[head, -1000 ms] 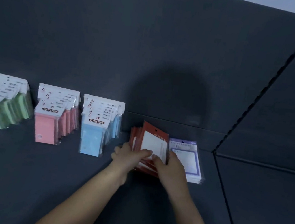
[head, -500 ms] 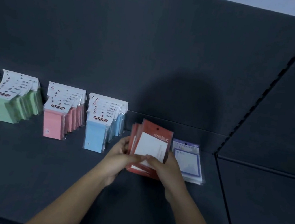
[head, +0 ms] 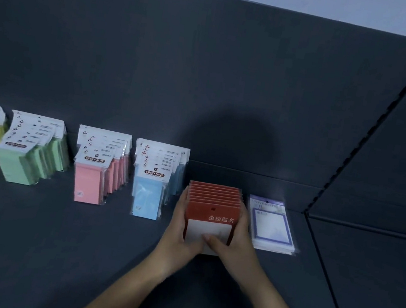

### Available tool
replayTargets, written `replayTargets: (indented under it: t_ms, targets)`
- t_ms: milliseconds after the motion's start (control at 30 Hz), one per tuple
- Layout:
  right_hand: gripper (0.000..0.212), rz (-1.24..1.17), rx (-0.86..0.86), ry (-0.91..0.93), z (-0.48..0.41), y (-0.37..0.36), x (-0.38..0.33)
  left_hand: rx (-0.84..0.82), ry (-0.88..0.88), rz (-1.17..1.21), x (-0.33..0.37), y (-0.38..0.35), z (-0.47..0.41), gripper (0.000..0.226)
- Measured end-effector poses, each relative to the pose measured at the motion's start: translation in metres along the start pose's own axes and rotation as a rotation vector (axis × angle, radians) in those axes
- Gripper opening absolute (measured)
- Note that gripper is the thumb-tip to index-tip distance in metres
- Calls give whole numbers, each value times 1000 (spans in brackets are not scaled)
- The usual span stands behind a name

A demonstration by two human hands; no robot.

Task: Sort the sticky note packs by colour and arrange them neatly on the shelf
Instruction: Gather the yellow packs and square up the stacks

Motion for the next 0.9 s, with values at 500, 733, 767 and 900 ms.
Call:
replayTargets:
  t_ms: [500,733,767,900]
  targets:
    - [67,101,205,46,-27,1,20,2,-25,-236,-31,7,-35,64]
    - [66,37,359,21,-59,6,32,98,-57,-263,-31,1,-67,59]
    - [67,39,375,21,-61,6,31,118,-54,-259,-32,0,-70,60]
    - [68,43,373,18,-67,6,32,175,-37,-277,-37,2,-73,64]
Point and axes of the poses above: each hand's wrist, its own z-axis away from the middle knuckle, its own y-axis out of the back of the hand, x = y × z, the point moved 6 cm from there along -z, towards the middle knuckle, and after that the axes turned 3 degrees about -x, right-handed, at the moved point
